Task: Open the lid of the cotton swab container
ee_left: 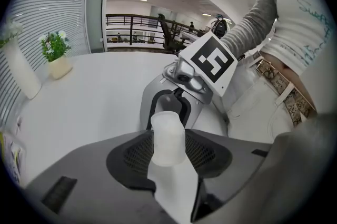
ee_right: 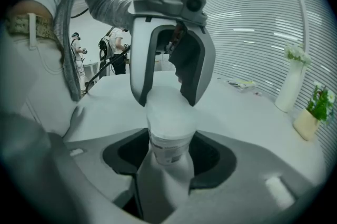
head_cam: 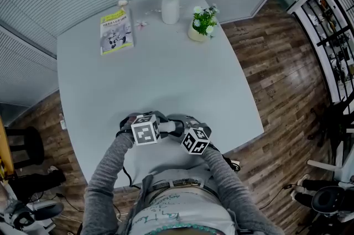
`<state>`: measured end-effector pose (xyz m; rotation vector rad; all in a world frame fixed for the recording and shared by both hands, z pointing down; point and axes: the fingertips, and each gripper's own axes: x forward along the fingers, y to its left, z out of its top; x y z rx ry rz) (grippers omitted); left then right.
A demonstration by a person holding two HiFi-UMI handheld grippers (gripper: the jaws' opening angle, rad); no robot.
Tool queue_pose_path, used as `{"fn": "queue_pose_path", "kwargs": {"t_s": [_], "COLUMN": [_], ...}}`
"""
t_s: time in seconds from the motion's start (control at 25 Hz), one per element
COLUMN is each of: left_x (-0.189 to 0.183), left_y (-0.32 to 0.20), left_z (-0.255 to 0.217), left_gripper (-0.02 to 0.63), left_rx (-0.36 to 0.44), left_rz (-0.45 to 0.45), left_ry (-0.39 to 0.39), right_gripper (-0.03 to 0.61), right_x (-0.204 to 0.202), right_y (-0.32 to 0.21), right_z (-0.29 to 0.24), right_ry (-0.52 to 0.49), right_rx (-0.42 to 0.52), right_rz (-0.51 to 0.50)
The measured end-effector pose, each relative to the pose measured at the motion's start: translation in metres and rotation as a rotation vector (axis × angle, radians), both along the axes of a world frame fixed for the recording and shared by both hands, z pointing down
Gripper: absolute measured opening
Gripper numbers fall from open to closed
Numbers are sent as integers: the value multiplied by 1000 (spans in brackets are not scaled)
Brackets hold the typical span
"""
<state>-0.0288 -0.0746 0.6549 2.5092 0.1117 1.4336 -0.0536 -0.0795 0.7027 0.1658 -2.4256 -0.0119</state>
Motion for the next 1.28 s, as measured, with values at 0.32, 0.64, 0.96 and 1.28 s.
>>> {"fn": "queue_pose_path", "kwargs": {"t_s": [0.32, 0.64, 0.96, 1.28], "left_x": [-2, -3, -7, -9], "left_y": [0, -3, -12, -20], "left_z": [-7, -9, -19, -27], "left_gripper": [183, 184, 184, 173], "left_rx": [-98, -77, 4, 49], "left_rz": [-25, -32, -54, -75], "left_ry": [38, 57, 81, 111], "right_gripper": [235, 235, 232, 230], "right_x": [-1, -1, 0, 0], "right_y": [2, 1, -1, -1], "right_z": [1, 1, 0, 2], "right_ry": [-3, -10, -2, -4], "right_rx": [-5, -3, 5, 0], "right_rz": [-4, 0, 0, 4]}}
